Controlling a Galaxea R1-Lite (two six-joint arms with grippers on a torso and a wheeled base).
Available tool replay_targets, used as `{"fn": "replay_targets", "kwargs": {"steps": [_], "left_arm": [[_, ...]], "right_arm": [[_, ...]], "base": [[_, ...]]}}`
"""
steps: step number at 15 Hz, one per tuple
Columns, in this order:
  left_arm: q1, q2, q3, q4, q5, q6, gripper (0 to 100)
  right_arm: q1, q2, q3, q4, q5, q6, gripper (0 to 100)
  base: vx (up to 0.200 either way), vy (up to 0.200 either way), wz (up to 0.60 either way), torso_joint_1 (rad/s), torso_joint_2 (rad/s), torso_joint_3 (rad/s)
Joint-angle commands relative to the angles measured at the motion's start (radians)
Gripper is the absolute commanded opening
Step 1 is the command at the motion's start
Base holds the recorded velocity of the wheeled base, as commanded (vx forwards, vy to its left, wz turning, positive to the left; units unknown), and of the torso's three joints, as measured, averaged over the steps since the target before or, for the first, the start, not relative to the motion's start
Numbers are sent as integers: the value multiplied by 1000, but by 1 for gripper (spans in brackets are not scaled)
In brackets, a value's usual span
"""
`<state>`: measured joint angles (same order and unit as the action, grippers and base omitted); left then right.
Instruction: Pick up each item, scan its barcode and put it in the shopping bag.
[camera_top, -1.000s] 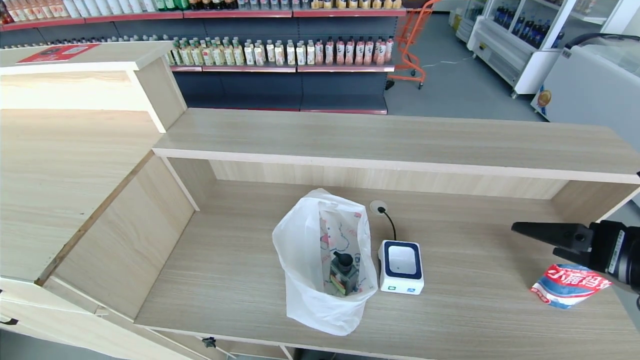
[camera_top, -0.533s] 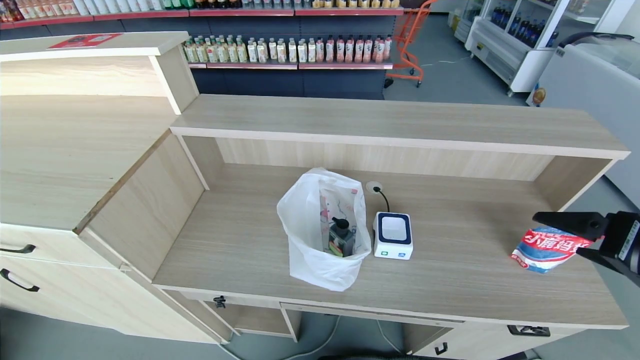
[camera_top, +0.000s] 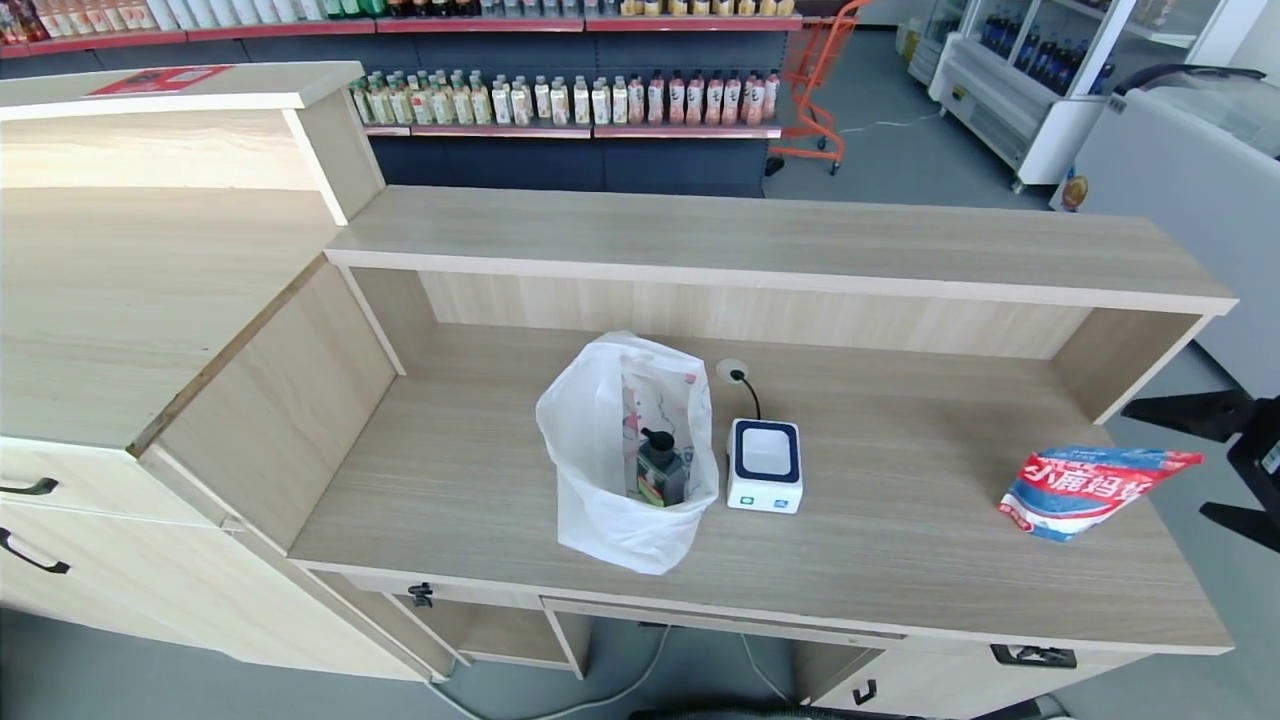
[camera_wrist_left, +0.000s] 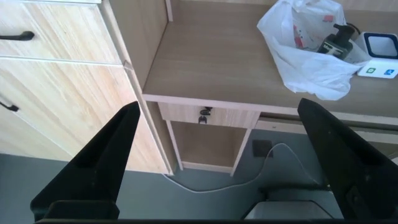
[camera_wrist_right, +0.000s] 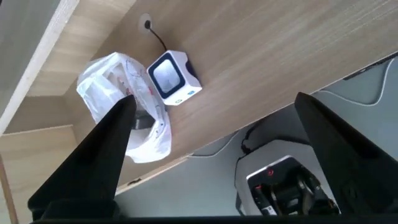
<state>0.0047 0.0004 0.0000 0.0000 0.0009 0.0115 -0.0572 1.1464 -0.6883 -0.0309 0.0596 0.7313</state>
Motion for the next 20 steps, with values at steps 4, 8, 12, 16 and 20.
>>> {"fn": "replay_targets", "kwargs": {"steps": [4,8,12,16,20], "left_arm": [[0,0,0,0,1,1,100],[0,0,0,0,1,1,100],[0,0,0,0,1,-1,100],[0,0,0,0,1,-5,100],[-2,0,0,0,1,-5,100]], "right_arm": [[-88,58,-51,51,0,65,100],[-165,107,-66,51,0,77,100],[-207,161,-71,51,-9,86,100],[-208,251,-83,52,-83,146,100],[-170,449,-112,42,-118,160,100]], "base": [[0,-200,0,-1,1,5],[0,-200,0,1,2,2],[0,-200,0,2,2,2],[0,-100,0,2,0,2],[0,0,0,0,0,0]]}}
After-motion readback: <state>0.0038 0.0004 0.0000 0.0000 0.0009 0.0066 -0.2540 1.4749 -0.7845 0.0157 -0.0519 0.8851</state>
